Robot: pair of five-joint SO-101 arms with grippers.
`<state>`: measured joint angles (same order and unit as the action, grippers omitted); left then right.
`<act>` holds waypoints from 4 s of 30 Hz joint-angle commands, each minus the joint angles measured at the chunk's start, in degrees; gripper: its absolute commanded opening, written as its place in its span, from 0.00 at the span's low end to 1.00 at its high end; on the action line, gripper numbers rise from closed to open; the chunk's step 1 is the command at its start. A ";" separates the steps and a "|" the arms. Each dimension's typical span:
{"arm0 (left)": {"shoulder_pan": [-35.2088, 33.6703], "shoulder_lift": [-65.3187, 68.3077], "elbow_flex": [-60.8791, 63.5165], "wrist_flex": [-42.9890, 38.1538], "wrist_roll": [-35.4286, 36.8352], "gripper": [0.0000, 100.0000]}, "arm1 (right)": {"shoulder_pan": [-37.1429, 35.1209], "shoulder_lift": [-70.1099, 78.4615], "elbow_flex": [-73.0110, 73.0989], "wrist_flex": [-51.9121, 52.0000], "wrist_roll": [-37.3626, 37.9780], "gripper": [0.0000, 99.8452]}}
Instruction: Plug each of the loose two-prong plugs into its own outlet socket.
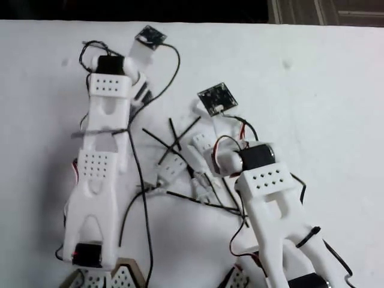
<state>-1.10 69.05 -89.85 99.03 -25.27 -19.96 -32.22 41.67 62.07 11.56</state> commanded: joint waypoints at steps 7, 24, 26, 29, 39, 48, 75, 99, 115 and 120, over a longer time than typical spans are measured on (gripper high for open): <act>0.84 -7.60 -4.66 3.52 2.11 0.27 | 0.57 -1.45 -0.18 -0.84 0.44 0.14; -2.51 -41.10 37.89 3.43 2.11 0.23 | 0.57 -1.45 -0.35 0.84 0.70 0.14; -2.42 -48.40 45.54 3.25 2.11 0.23 | 0.57 -1.45 -0.35 0.92 0.70 0.14; -2.59 -58.33 56.00 3.16 2.11 0.23 | 0.40 -1.45 -0.35 1.10 0.70 0.14; -5.93 -84.53 94.15 -8.97 2.02 0.23 | -10.15 -1.45 0.09 7.52 6.24 0.14; -13.32 -105.01 125.27 -22.42 1.76 0.23 | -17.89 -1.36 -0.97 7.78 2.90 0.14; -28.26 -114.51 157.36 -42.20 2.11 0.23 | -30.73 34.51 -35.34 11.65 -38.59 0.14; -28.26 -114.51 158.24 -42.29 1.67 0.23 | -30.64 51.30 -46.07 19.74 -43.96 0.03; -28.26 -114.51 158.33 -42.29 1.67 0.23 | -14.46 27.91 -44.13 36.35 -18.46 0.02; -28.26 -114.51 158.33 -42.29 1.67 0.23 | -3.65 24.40 -37.10 36.00 -3.52 0.02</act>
<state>-28.88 -44.09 68.40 57.63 -23.69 -29.19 -4.00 2.55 97.67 -0.04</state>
